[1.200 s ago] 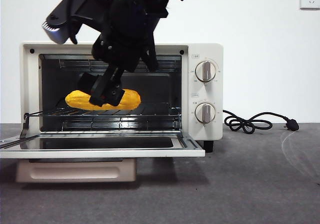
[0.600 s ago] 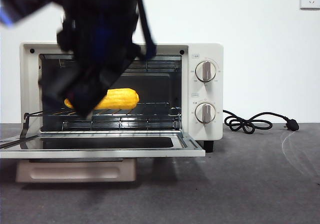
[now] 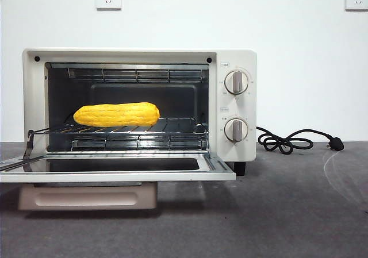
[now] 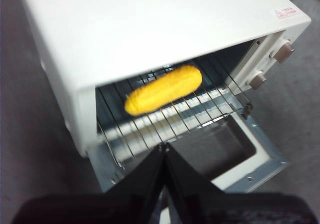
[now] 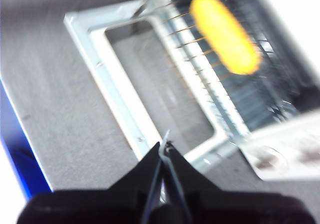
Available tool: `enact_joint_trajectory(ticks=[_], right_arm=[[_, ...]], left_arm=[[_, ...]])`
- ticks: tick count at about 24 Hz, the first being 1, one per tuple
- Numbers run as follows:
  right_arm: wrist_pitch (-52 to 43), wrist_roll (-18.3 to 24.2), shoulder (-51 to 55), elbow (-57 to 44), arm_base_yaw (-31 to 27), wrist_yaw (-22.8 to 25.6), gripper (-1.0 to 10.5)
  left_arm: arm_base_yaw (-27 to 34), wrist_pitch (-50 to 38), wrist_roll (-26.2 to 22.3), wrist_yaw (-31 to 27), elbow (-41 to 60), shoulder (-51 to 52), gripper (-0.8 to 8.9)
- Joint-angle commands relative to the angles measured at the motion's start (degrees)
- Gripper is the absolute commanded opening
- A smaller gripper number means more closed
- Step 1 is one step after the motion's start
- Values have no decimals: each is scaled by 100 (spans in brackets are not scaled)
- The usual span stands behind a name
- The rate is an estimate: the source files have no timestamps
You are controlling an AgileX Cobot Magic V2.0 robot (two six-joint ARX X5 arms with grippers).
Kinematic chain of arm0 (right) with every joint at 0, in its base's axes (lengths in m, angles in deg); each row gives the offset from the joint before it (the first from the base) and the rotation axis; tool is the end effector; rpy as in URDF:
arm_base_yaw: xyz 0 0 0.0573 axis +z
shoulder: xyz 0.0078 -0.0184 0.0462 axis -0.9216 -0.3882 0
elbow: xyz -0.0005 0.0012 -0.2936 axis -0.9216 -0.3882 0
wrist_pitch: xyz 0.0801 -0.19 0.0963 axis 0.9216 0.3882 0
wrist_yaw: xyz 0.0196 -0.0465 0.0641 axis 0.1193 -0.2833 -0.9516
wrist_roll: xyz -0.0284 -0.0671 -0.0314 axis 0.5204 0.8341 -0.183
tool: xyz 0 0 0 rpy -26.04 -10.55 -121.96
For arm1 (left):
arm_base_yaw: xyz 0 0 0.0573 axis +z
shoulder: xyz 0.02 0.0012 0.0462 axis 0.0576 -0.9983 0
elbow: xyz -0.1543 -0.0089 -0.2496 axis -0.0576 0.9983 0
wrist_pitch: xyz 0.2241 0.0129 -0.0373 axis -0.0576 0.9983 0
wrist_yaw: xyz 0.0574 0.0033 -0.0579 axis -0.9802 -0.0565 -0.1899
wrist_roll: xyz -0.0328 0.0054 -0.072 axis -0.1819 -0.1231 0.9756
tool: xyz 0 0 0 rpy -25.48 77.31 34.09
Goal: Take the corn from the table,put the corn in the oven
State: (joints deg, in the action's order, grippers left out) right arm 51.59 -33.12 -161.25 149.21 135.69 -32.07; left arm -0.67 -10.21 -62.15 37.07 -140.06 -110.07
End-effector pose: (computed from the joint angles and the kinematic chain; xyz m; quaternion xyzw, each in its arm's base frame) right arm 0.1091 0.2130 0.3413 -0.3290 0.2503 0.3856 0.8249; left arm 0.1493 -0.0263 0.3366 -0.0431 0.3053 -0.2457 0.9190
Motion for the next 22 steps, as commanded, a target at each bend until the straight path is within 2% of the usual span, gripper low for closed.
enact_joint_trajectory(ticks=[1, 3, 6, 8, 16, 19, 22], right_arm=[[127, -155, 437, 9, -247, -229, -9], [295, -192, 745, 9, -575, -533, -8], [643, -197, 925, 9, -1187, -1526, -8], [820, -190, 925, 9, -1556, -2168, -8], [1108, 216, 695, 9, -3047, -4791, -8], [1167, 398, 603, 9, -3453, -5342, -8], [1231, 505, 494, 9, -3757, -5462, -8]], left_arm=[[424, -98, 186, 304, 448, 76, -8], [667, -125, 188, 452, 940, 160, -8], [935, -190, 173, 1388, 1580, 181, -8], [1115, -319, 175, 1707, 1858, 181, -8], [1714, -730, 343, 1731, 2262, -55, -8], [1810, -920, 398, 1733, 2262, -352, -8], [1860, -1080, 468, 1735, 2262, -874, -8]])
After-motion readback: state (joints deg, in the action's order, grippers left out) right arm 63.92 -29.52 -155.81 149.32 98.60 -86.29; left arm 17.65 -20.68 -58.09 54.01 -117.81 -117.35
